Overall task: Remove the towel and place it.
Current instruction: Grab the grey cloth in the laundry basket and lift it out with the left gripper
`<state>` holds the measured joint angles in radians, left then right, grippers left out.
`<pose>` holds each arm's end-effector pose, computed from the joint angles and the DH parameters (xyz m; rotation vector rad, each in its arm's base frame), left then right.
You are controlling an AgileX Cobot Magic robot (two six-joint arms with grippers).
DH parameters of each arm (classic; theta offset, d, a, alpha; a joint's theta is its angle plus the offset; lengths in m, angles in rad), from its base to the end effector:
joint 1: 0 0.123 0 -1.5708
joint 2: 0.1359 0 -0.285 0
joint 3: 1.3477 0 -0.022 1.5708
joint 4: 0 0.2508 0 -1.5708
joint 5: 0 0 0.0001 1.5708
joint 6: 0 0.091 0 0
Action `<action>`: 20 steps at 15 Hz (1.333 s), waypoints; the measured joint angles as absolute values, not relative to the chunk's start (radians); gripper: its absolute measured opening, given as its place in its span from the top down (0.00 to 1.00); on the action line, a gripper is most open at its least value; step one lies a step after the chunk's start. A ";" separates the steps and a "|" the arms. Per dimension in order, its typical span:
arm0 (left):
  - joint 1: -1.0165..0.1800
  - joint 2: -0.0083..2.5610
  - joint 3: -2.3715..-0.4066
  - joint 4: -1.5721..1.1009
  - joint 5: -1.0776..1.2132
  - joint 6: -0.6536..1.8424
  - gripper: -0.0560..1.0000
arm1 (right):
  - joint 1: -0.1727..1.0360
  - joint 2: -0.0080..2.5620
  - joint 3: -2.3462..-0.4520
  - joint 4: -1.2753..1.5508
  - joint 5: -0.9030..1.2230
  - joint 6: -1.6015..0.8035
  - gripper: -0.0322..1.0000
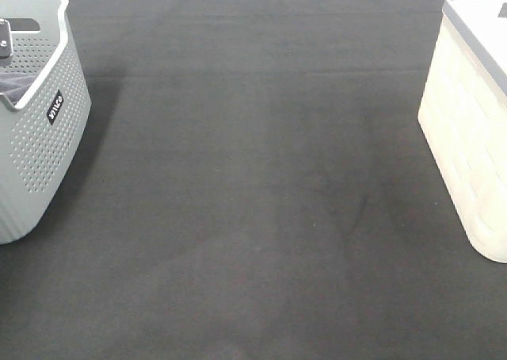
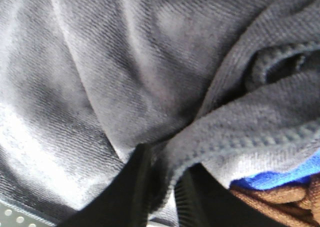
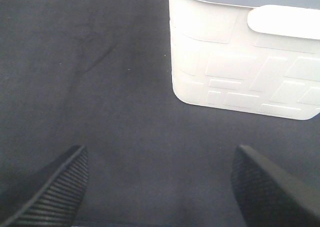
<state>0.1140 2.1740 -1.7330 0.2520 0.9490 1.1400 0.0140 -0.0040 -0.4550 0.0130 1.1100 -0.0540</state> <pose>0.4546 0.0706 0.1818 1.6335 2.5327 0.5130 -0.0028 0.0010 0.2608 -0.0732 2.1333 -0.0077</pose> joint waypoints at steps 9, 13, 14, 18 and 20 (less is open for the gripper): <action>0.114 2.124 -1.733 0.253 1.009 1.110 0.95 | 0.014 -0.004 -0.455 0.013 1.110 -0.054 0.23; 0.114 1.951 -1.734 0.242 1.124 1.054 0.95 | 0.014 -0.004 -0.455 0.013 1.110 -0.054 0.23; 0.114 1.916 -1.734 0.231 1.143 1.053 0.95 | 0.014 -0.004 -0.455 0.013 1.110 -0.054 0.23; 0.114 1.755 -1.734 0.140 1.155 1.053 0.95 | 0.014 -0.004 -0.455 0.013 1.110 -0.054 0.23; 0.114 1.644 -1.734 0.089 1.156 1.053 0.95 | 0.014 -0.004 -0.455 0.013 1.110 -0.054 0.23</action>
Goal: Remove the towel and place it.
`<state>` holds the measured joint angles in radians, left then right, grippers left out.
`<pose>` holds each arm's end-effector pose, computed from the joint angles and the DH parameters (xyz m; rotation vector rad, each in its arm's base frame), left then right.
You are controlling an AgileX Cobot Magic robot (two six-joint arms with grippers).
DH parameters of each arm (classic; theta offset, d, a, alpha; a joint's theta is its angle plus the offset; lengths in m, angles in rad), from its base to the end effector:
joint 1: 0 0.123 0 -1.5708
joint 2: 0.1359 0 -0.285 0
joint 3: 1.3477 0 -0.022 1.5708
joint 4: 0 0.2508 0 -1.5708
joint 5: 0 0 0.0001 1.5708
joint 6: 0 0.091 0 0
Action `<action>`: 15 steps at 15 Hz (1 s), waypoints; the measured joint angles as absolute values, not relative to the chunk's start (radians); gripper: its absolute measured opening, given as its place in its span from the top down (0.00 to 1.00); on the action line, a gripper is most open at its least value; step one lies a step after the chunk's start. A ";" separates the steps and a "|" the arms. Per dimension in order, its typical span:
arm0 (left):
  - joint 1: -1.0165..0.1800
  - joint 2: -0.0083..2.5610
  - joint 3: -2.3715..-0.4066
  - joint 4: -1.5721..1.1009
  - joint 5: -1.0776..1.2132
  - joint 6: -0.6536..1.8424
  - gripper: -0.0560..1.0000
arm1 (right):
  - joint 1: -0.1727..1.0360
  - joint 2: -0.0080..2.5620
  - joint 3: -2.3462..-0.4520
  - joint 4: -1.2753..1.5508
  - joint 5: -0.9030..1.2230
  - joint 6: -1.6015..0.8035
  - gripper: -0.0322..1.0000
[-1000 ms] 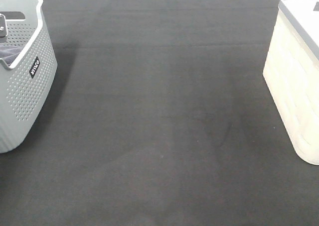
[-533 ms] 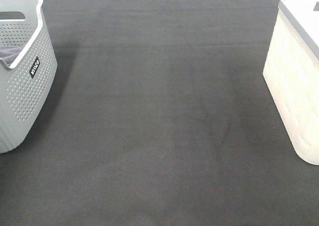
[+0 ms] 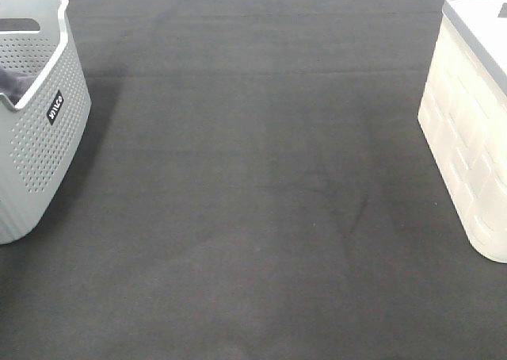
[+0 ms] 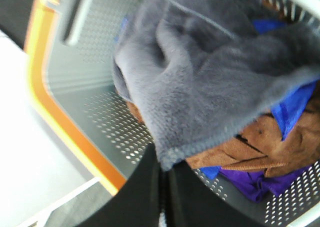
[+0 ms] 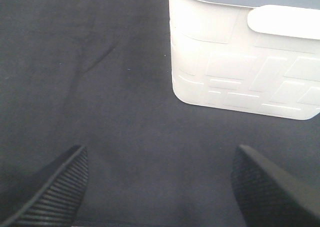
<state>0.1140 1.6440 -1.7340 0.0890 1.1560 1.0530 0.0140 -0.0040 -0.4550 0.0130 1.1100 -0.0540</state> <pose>0.3497 0.0475 0.3924 1.2095 2.3517 0.5463 -0.0028 0.0010 0.2608 -0.0732 2.1333 -0.0077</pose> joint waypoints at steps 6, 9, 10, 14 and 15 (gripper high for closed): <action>0.114 1.438 -1.734 -0.049 1.158 1.044 0.95 | 0.014 -0.004 -0.455 0.053 1.110 -0.054 0.23; 0.114 1.376 -1.735 -0.071 1.160 1.010 0.95 | 0.014 -0.004 -0.455 0.117 1.100 -0.054 0.23; 0.114 1.369 -1.740 -0.077 1.162 0.998 0.95 | 0.014 -0.004 -0.457 0.145 1.092 -0.057 0.23; 0.114 1.369 -1.861 -0.152 1.175 0.836 0.95 | 0.014 -0.004 -0.477 0.360 1.053 -0.163 0.23; 0.114 1.369 -1.910 -0.160 1.176 0.815 0.95 | 0.014 -0.004 -0.477 0.422 1.017 -0.188 0.23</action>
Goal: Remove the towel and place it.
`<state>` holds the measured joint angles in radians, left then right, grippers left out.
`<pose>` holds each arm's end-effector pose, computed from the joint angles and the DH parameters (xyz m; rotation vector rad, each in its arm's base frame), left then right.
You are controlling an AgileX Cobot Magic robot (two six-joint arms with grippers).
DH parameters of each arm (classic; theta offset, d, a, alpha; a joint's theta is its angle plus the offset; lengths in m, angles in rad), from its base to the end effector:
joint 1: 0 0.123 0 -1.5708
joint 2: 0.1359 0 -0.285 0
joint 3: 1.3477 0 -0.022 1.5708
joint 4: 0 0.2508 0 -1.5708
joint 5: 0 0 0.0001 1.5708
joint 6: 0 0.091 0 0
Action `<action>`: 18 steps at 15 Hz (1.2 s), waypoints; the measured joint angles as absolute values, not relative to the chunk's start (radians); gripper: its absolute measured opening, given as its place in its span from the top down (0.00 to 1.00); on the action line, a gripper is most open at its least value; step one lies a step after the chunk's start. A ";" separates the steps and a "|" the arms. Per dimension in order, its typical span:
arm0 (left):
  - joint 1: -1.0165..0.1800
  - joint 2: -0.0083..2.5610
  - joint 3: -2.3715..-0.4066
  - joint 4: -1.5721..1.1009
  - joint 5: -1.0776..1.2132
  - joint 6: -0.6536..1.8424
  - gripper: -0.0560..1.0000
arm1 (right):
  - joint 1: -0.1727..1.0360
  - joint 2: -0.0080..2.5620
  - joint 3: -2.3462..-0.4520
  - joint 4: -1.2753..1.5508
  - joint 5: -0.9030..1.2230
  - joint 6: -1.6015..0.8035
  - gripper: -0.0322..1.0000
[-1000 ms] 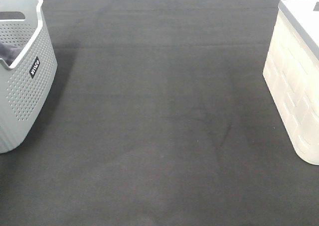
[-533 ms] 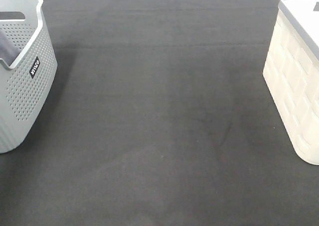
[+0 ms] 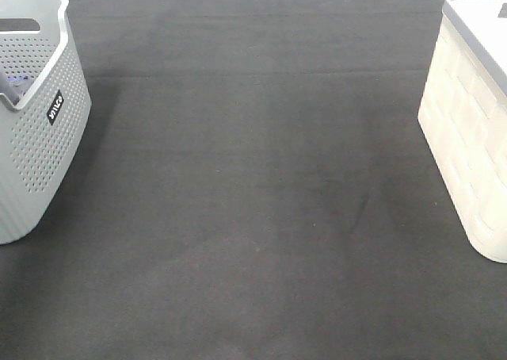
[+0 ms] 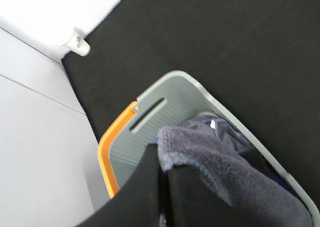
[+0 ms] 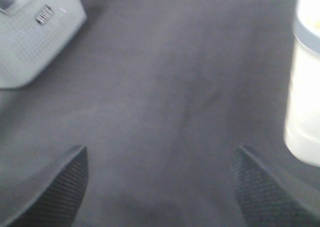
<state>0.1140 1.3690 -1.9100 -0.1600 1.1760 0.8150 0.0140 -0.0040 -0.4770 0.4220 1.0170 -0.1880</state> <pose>0.2481 0.0149 0.5260 0.7522 1.9912 0.3614 -0.0051 0.0317 0.2801 -0.2023 1.9607 0.3891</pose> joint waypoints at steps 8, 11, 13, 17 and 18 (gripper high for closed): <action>-0.160 1.440 -2.022 -0.066 1.129 0.665 0.95 | 0.014 0.346 -0.477 0.830 0.905 -0.633 0.23; -0.311 1.537 -2.129 0.055 1.126 0.554 0.95 | 0.014 0.507 -0.477 0.942 0.847 -0.807 0.23; -0.397 1.605 -2.224 0.114 1.125 0.512 0.95 | 0.014 0.617 -0.493 1.011 0.823 -0.914 0.23; -0.540 1.771 -2.429 0.165 1.125 0.484 0.95 | 0.014 0.826 -0.592 1.130 0.787 -1.118 0.23; -0.565 1.808 -2.461 0.166 1.125 0.476 0.95 | 0.014 0.876 -0.611 1.154 0.787 -1.152 0.23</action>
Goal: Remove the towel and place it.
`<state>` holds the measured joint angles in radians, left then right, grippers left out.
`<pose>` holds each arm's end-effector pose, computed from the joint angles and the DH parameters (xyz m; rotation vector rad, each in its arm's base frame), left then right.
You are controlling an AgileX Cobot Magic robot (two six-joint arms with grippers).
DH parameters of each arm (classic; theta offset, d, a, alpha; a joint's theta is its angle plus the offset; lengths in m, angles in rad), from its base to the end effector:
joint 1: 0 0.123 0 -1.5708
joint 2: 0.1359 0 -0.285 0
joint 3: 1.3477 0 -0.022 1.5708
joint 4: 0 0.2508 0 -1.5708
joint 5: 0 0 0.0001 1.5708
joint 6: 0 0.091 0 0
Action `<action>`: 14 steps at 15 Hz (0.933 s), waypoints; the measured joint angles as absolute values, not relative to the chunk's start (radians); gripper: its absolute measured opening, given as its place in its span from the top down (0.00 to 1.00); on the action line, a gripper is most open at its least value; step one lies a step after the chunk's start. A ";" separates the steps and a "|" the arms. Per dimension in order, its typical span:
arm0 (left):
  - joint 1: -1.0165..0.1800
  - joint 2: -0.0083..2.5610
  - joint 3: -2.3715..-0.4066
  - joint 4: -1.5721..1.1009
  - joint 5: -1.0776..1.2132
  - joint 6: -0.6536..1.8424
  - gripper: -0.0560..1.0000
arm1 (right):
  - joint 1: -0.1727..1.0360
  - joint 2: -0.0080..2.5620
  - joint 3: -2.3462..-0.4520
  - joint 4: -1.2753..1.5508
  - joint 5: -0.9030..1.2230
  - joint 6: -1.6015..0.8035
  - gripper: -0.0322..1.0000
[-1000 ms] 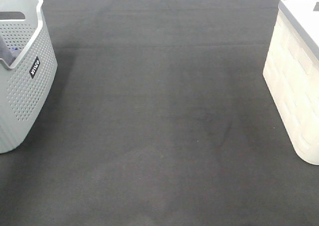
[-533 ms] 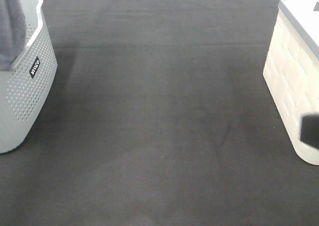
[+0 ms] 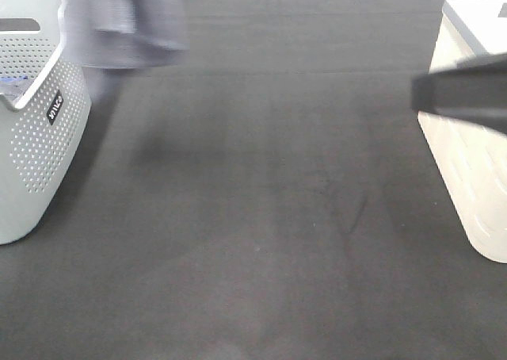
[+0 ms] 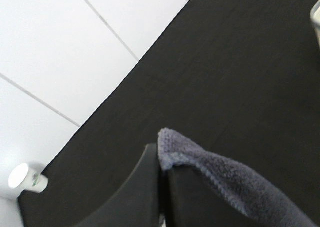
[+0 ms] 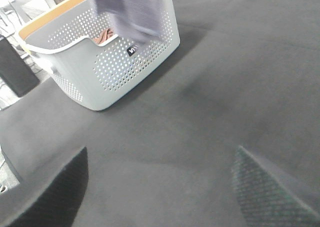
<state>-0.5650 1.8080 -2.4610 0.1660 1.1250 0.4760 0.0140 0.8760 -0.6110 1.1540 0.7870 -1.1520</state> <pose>0.3094 -0.1801 0.5404 0.9439 1.7042 0.1347 0.1573 0.0612 0.3049 -0.5627 1.9757 0.6679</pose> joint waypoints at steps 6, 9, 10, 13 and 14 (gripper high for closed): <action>-0.639 1.918 -2.484 0.165 1.118 0.463 0.95 | 0.052 1.019 -0.651 1.322 0.790 -1.348 0.23; -0.652 1.940 -2.484 0.161 1.106 0.453 0.95 | 0.266 1.092 -0.651 1.347 0.656 -1.387 0.23; -0.652 1.942 -2.484 0.161 1.106 0.451 0.95 | 0.339 1.124 -0.651 1.347 0.590 -1.389 0.23; -0.652 1.944 -2.484 0.148 1.106 0.447 0.95 | 0.517 1.221 -0.672 1.363 0.422 -1.389 0.23; -0.652 1.946 -2.484 0.146 1.106 0.434 0.95 | 0.559 1.261 -0.701 1.368 0.379 -1.390 0.23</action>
